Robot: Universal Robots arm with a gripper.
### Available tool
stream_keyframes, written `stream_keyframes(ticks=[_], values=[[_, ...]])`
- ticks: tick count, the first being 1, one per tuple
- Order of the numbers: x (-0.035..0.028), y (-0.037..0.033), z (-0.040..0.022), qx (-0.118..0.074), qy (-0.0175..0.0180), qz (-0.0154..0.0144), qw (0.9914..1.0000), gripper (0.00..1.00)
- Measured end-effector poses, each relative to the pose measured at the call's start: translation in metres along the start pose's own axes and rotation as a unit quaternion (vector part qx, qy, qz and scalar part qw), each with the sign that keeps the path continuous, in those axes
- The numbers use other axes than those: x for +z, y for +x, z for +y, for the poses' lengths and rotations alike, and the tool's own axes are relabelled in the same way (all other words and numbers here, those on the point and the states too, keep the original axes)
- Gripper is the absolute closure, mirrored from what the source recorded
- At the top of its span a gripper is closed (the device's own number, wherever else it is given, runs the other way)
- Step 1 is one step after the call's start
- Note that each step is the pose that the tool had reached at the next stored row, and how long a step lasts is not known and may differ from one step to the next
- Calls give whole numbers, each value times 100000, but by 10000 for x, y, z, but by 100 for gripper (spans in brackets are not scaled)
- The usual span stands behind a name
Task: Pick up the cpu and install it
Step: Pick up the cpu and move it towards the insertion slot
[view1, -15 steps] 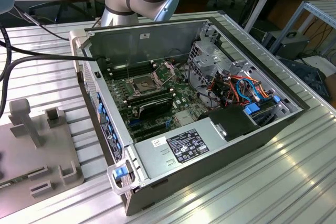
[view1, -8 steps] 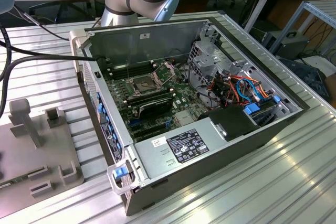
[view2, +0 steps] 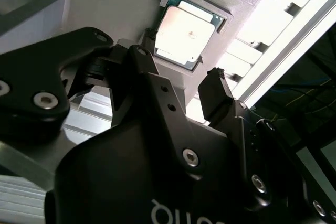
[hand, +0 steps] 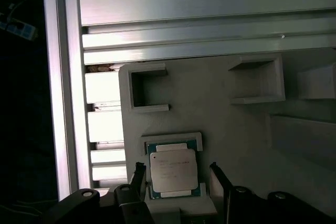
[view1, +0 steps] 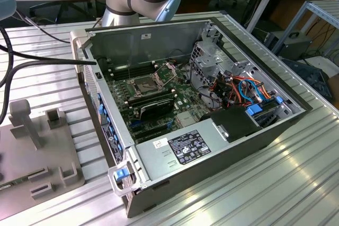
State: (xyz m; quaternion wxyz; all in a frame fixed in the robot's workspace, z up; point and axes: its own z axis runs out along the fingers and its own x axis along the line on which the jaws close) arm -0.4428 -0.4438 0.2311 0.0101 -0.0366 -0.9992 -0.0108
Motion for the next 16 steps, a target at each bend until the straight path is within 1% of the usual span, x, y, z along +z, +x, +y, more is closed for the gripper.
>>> stream_keyframes(ticks=[9, 16], values=[[15, 0, 0, 2, -8, -6, 100000, 40], [63, -1, -1, 0, 3, 1, 100000, 40]])
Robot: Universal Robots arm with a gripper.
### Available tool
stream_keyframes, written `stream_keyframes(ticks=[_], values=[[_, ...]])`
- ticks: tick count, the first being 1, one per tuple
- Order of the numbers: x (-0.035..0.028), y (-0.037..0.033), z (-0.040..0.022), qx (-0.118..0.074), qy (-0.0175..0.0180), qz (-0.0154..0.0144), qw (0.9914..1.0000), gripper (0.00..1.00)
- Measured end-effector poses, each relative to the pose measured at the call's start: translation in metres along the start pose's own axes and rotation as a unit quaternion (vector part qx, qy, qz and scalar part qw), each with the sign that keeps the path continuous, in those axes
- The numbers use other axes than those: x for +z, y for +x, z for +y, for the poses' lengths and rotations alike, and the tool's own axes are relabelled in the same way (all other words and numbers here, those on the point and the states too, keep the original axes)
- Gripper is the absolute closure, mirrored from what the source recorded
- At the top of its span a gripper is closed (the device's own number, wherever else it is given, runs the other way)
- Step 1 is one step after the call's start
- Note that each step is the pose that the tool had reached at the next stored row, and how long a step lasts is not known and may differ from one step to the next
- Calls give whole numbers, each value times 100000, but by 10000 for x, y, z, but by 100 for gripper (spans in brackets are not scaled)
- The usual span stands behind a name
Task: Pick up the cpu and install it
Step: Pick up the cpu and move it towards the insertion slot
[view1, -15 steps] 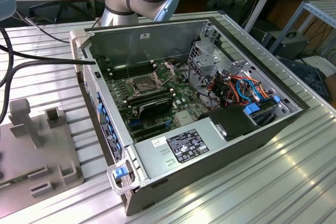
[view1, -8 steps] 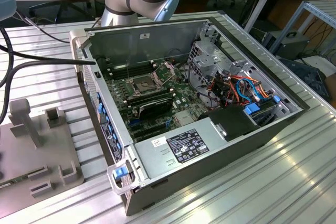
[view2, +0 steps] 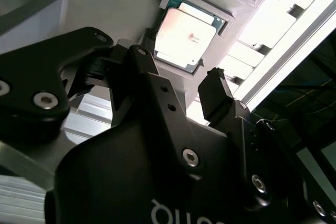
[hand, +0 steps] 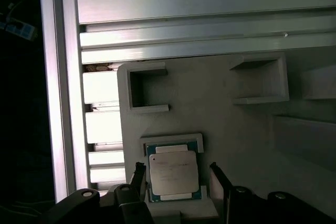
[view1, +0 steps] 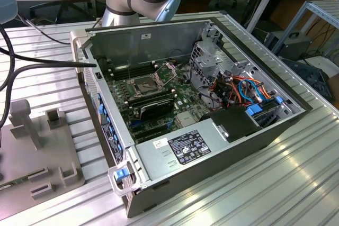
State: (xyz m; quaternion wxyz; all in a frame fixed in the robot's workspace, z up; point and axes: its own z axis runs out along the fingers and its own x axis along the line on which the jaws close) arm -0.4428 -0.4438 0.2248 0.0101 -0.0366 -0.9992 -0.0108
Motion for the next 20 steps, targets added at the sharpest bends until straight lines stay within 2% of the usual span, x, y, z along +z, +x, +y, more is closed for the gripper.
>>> stream_keyframes(ticks=[10, 14, 20], values=[[19, 1, 0, 2, 0, 1, 100000, 40], [182, 15, -26, -247, 2, 4, 100000, 40], [210, 13, -31, -379, 4, 43, 99999, 40]])
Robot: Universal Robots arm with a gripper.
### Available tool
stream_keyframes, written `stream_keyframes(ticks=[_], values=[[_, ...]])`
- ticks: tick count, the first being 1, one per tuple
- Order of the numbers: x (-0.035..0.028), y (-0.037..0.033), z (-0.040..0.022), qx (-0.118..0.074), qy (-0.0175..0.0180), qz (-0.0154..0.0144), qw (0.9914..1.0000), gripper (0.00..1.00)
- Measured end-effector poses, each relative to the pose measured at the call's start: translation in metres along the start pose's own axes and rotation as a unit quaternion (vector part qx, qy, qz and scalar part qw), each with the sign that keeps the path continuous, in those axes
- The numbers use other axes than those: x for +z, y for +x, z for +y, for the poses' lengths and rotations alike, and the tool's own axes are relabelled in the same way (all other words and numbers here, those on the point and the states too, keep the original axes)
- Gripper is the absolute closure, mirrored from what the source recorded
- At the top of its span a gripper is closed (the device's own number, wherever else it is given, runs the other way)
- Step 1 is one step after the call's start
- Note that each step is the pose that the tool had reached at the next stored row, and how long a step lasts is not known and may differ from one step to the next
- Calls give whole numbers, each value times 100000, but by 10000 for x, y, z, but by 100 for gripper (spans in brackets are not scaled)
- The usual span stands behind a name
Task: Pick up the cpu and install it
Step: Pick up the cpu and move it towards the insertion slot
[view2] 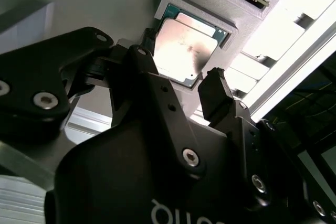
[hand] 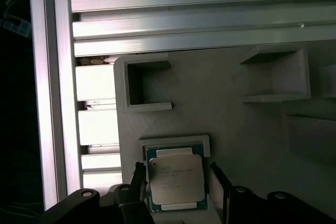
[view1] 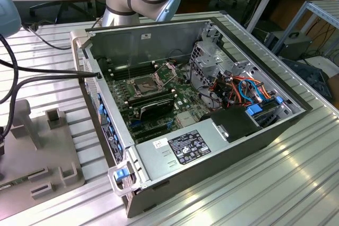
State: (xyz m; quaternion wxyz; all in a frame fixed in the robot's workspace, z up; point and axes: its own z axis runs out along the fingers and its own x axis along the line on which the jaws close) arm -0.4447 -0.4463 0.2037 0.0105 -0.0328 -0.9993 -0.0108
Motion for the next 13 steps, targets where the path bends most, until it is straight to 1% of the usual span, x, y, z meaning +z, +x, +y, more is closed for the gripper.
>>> stream_keyframes(ticks=[6, 8, 13], values=[[10, 0, -1, -81, 12, 28, 100000, 40], [28, -1, -1, -141, 23, 16, 100000, 40], [64, -3, -2, -409, 184, 132, 99999, 40]])
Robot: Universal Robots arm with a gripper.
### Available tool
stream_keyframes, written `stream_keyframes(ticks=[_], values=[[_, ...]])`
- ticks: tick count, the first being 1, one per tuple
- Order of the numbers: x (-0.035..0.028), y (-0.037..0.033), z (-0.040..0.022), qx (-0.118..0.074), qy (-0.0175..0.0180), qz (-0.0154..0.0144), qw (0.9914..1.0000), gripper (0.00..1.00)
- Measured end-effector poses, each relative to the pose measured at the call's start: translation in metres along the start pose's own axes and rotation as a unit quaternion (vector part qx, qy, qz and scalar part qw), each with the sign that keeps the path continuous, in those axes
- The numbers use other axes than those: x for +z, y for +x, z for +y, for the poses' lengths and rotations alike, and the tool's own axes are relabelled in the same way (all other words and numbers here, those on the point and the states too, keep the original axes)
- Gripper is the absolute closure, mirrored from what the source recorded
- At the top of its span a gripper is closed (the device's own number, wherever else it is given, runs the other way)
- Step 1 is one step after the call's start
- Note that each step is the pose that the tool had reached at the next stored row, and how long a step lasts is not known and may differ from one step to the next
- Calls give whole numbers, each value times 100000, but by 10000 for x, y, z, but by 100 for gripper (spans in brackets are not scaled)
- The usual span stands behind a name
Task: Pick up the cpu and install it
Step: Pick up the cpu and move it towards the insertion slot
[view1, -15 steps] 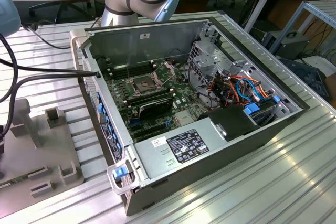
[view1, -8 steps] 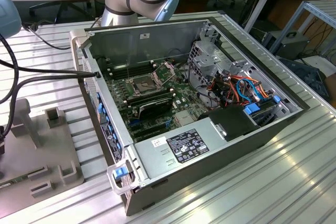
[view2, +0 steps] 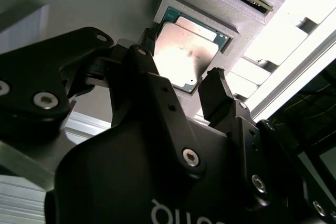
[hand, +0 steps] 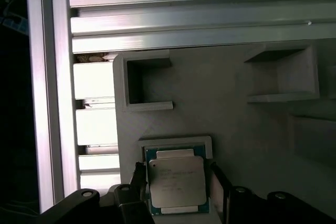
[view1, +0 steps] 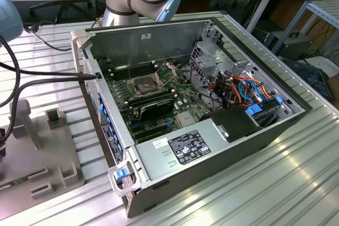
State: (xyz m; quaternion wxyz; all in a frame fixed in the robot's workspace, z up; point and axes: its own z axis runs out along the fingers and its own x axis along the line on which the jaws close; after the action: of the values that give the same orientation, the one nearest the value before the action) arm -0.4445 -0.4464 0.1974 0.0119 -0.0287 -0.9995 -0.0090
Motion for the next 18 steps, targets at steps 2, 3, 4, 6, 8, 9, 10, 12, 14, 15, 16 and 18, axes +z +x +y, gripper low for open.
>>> stream_keyframes(ticks=[2, 3, 4, 6, 8, 9, 10, 12, 14, 15, 16, 18], values=[[5, -2, 1, -19, 18, 13, 100000, 40], [7, -2, 1, -18, 31, 21, 100000, 40], [9, -4, 1, -26, 43, 25, 100000, 40], [12, -7, 0, -32, 63, 27, 100000, 40], [15, -8, 0, -30, 76, 27, 100000, 40], [15, -8, 0, -31, 77, 27, 100000, 40], [15, -8, 0, -31, 78, 27, 100000, 40], [17, -8, 0, -34, 70, 22, 100000, 40], [23, -6, 0, -124, 69, 16, 100000, 40], [24, -5, -1, -205, 78, 27, 100000, 40], [26, -4, 0, -295, 84, 33, 100000, 40], [26, -4, 0, -420, 91, 37, 99999, 40]])
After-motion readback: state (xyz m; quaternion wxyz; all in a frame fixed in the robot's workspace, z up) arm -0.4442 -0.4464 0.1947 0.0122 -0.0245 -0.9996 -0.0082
